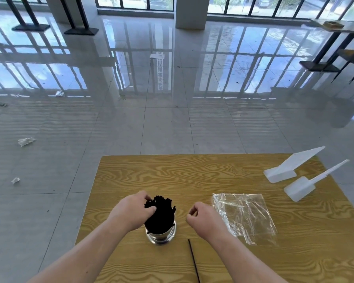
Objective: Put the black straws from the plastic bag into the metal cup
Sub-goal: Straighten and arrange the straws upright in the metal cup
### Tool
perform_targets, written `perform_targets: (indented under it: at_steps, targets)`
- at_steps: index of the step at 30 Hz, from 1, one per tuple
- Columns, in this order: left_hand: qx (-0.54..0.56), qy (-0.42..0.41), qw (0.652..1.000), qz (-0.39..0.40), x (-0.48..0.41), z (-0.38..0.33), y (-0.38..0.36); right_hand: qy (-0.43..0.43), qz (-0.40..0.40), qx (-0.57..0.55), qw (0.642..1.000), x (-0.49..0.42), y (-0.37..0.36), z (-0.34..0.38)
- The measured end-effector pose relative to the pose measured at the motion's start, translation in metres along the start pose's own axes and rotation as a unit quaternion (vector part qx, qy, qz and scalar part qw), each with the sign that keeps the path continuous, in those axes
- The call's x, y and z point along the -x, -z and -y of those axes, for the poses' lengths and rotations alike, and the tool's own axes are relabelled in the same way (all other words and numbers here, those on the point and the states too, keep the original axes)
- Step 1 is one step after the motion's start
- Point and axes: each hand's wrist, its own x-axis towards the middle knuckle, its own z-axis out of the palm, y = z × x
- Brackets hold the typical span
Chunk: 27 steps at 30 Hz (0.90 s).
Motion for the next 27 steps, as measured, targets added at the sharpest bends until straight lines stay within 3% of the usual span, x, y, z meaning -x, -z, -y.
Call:
perform_targets:
  at_steps: [4,9,21,24,27]
  targets:
    - [0.009,-0.006,1.000,-0.006,0.001,0.001,0.001,-0.065,0.070,0.098,0.991,0.001,-0.035,-0.036]
    - [0.029,-0.012,0.999,-0.033,0.006,0.003,-0.007,-0.094,0.103,0.137,0.981,0.011,-0.078,-0.067]
    - [0.053,-0.023,0.995,-0.081,0.011,0.013,-0.029,-0.106,0.038,0.129,0.985,0.018,-0.110,-0.083]
    - [0.053,-0.019,0.997,-0.058,0.011,0.015,-0.026,-0.115,-0.013,0.060,0.991,0.011,-0.076,-0.066]
    - [0.052,-0.019,0.998,-0.026,0.010,0.016,-0.024,-0.090,-0.100,-0.098,0.986,0.002,-0.020,-0.034]
